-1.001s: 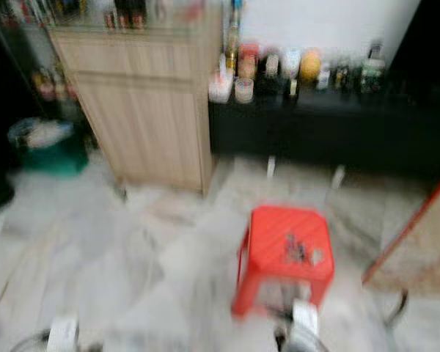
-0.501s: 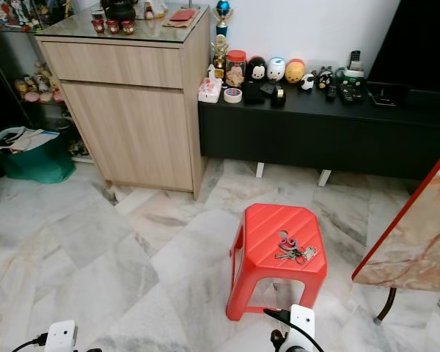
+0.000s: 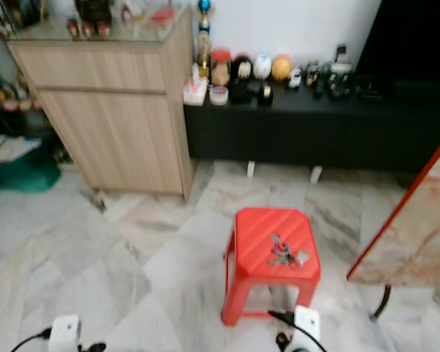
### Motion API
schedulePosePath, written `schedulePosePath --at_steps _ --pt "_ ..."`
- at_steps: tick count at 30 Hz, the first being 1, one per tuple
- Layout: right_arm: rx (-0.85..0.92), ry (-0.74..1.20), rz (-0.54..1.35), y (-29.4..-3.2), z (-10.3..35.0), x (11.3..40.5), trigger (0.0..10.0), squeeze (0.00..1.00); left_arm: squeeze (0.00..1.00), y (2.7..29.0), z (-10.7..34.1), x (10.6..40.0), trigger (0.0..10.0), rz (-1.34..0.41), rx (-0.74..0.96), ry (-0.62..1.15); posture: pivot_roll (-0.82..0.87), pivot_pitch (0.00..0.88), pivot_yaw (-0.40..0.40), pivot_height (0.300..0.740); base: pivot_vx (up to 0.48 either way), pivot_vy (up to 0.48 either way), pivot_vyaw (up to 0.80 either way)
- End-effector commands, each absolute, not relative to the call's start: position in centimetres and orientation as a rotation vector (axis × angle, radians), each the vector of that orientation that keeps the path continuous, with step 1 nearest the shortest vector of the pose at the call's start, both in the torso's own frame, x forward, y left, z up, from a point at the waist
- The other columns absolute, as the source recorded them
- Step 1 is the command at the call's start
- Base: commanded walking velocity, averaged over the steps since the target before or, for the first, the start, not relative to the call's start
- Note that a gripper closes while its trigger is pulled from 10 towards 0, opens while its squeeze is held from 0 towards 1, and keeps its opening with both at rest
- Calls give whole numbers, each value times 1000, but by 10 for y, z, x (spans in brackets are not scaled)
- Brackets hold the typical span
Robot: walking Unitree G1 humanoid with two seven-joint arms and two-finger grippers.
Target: Hang keys on a hook
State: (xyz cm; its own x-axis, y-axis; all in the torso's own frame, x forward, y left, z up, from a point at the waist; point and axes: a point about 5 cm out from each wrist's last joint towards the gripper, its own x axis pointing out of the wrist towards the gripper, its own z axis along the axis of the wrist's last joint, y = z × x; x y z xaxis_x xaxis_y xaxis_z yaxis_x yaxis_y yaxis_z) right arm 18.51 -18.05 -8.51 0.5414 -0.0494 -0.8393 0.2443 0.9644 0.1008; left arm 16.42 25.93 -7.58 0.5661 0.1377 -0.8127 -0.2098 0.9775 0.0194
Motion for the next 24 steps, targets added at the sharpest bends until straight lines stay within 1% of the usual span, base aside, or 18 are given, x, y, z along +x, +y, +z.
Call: schedulePosePath --at_steps 1,16,24 --pt "217 990 -172 -178 -86 183 10000 0 0 258 -78 161 10000 210 -97 967 83 29 -28 740 266 0 0" --pt "214 988 -171 -179 -86 183 10000 0 0 257 -78 161 10000 205 -92 967 84 13 -31 740 269 0 0" --pt "222 985 -185 -178 -86 183 10000 0 0 257 -78 162 10000 208 -86 965 71 0 -24 740 0 0 0"
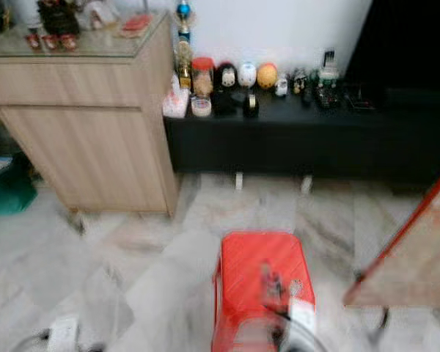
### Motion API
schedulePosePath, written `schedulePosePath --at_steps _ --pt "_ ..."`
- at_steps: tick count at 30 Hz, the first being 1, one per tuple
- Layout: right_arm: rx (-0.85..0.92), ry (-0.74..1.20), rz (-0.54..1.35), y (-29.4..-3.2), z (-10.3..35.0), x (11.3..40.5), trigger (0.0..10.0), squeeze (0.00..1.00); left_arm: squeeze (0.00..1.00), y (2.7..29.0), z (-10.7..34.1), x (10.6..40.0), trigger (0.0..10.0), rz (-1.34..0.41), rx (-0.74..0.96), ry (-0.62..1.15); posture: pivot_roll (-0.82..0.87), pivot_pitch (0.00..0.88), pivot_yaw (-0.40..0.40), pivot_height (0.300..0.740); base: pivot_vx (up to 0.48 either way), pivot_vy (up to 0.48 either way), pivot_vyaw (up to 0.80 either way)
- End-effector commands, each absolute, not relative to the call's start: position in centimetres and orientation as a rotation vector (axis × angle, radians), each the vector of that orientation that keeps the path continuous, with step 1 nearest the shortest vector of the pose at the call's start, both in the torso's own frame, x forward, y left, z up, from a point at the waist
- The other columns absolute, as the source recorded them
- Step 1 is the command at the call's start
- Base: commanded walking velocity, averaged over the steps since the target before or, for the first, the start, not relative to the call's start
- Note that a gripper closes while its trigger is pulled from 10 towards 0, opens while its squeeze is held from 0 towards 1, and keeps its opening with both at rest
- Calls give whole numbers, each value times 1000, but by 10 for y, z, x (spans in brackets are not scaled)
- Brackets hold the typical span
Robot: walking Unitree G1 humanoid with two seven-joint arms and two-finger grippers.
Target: Hang keys on a hook
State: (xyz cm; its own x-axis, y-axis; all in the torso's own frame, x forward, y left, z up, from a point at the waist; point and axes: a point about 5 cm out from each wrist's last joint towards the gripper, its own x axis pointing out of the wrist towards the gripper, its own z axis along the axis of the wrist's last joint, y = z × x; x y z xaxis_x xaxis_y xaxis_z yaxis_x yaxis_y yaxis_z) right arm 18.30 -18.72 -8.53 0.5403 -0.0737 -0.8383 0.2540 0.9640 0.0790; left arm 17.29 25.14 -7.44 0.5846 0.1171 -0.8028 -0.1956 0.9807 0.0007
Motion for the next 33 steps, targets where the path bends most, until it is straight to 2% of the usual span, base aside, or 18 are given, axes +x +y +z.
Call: schedulePosePath --at_steps 1,15,25,29,31,33 --pt "222 985 -185 -178 -86 183 10000 0 0 257 -78 162 10000 208 -86 964 72 0 -25 740 0 0 0" --pt "199 984 -162 -183 -86 182 10000 0 0 253 -80 161 10000 223 -103 960 93 3 -65 740 0 0 0" --pt "179 988 -136 -189 -86 179 10000 0 0 250 -82 156 10000 241 -114 966 107 38 -82 740 0 -275 0" --pt "179 987 -135 -188 -87 179 10000 0 0 250 -83 156 10000 245 -114 968 100 35 -76 740 0 0 0" --pt "182 986 -139 -188 -87 179 10000 0 0 219 -89 154 10000 202 -126 920 98 30 -73 740 0 0 0" --pt "182 985 -139 -187 -87 180 10000 0 0 211 -91 151 10000 194 -130 917 96 30 -70 740 0 0 0"
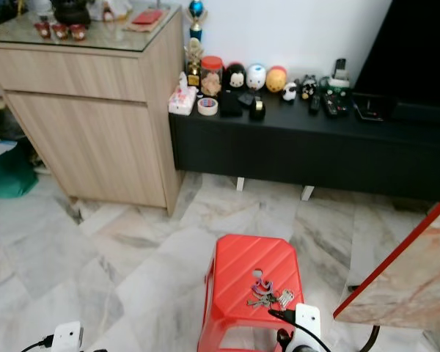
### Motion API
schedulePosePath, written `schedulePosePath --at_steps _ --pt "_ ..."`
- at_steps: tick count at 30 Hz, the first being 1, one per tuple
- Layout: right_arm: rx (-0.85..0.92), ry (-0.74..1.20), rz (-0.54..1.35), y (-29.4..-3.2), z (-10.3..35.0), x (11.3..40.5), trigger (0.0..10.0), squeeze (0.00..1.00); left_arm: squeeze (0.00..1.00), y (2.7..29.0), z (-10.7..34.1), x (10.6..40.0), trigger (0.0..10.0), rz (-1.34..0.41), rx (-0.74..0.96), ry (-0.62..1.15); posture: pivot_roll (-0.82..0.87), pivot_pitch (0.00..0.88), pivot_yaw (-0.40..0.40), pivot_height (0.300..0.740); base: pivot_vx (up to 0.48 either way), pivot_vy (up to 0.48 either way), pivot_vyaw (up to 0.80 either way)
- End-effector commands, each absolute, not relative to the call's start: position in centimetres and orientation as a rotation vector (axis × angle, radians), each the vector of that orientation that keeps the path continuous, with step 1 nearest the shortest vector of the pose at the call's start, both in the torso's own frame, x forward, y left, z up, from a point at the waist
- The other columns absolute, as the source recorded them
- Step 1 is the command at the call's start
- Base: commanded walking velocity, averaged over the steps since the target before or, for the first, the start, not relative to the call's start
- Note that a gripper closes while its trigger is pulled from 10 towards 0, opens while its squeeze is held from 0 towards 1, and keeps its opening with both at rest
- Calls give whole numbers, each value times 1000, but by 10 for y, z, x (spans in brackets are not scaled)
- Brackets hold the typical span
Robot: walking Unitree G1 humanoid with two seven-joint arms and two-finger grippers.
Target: Hang keys on a hook
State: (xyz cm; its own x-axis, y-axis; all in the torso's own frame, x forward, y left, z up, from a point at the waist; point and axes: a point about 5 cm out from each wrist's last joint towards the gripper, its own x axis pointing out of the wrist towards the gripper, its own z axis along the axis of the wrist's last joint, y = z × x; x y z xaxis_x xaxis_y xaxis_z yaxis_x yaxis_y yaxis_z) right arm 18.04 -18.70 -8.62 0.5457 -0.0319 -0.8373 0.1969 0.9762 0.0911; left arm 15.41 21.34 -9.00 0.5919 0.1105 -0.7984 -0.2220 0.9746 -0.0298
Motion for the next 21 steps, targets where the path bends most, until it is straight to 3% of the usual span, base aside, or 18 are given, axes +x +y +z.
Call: schedulePosePath --at_steps 1,21 --pt "183 984 -141 -187 -86 180 10000 0 0 209 -92 151 10000 193 -130 918 94 28 -67 740 0 0 0" --pt "194 972 -146 -186 -85 184 10000 0 0 212 -92 147 10000 210 -97 918 90 18 -62 740 0 0 0"
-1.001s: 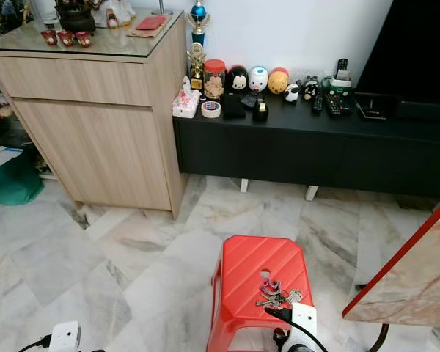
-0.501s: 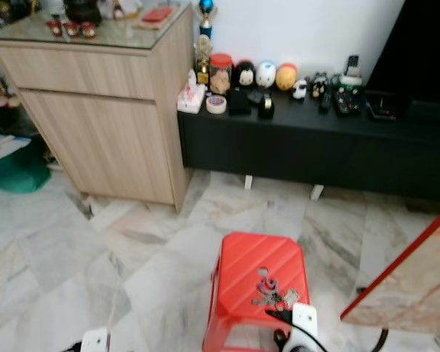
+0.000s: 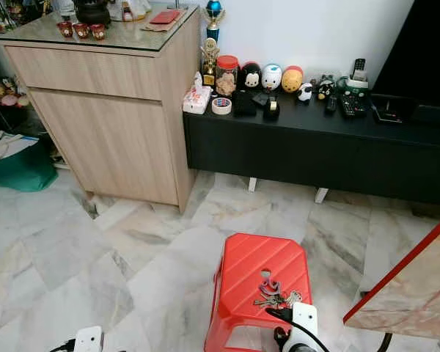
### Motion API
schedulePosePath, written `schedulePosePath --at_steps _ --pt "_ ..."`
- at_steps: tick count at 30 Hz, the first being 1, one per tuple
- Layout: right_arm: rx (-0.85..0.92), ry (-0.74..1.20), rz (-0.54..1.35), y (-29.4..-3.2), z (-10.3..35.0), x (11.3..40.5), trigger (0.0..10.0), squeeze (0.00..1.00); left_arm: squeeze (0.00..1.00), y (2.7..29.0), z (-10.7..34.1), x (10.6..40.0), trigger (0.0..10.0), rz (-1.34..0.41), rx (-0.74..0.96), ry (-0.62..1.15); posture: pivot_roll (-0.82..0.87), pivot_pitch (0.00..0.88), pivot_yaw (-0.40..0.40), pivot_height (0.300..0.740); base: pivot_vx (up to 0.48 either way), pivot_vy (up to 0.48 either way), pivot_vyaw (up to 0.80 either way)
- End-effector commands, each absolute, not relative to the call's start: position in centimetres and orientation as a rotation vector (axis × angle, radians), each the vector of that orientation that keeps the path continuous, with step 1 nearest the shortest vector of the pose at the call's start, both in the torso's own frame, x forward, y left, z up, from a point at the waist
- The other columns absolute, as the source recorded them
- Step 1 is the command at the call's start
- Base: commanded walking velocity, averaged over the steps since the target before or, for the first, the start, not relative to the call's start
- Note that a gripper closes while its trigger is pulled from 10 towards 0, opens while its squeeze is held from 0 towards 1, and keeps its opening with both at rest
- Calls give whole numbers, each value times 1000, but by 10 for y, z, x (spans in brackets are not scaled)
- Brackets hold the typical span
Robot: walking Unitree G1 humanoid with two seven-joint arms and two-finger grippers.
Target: Hang keys on a hook
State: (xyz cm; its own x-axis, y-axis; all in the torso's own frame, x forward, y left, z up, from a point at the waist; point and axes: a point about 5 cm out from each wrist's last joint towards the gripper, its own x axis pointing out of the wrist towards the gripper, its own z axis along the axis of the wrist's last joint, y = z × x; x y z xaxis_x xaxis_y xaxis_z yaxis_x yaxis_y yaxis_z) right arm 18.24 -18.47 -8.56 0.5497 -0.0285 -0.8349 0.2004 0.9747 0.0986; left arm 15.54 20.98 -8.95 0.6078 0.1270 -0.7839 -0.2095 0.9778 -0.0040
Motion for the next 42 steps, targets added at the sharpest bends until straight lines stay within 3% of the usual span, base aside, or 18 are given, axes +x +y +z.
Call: schedulePosePath --at_steps 1,23,27,35,42 --pt "195 972 -144 -185 -85 184 10000 0 0 213 -92 147 10000 212 -91 914 90 19 -59 740 0 0 0" --pt "254 927 -171 -178 -84 185 10000 0 0 218 -87 156 10000 201 -49 889 72 0 -34 740 0 -11 0" --pt "255 898 -171 -179 -83 187 10000 0 0 223 -79 169 10000 216 -34 813 66 0 -39 740 0 0 0" --pt "219 766 -123 -182 -74 196 10000 0 0 227 -33 224 10000 176 20 426 74 10 -52 740 0 0 0" --pt "232 672 -136 -185 -69 198 10000 0 0 215 -8 235 10000 123 13 229 78 18 -58 740 0 0 0"
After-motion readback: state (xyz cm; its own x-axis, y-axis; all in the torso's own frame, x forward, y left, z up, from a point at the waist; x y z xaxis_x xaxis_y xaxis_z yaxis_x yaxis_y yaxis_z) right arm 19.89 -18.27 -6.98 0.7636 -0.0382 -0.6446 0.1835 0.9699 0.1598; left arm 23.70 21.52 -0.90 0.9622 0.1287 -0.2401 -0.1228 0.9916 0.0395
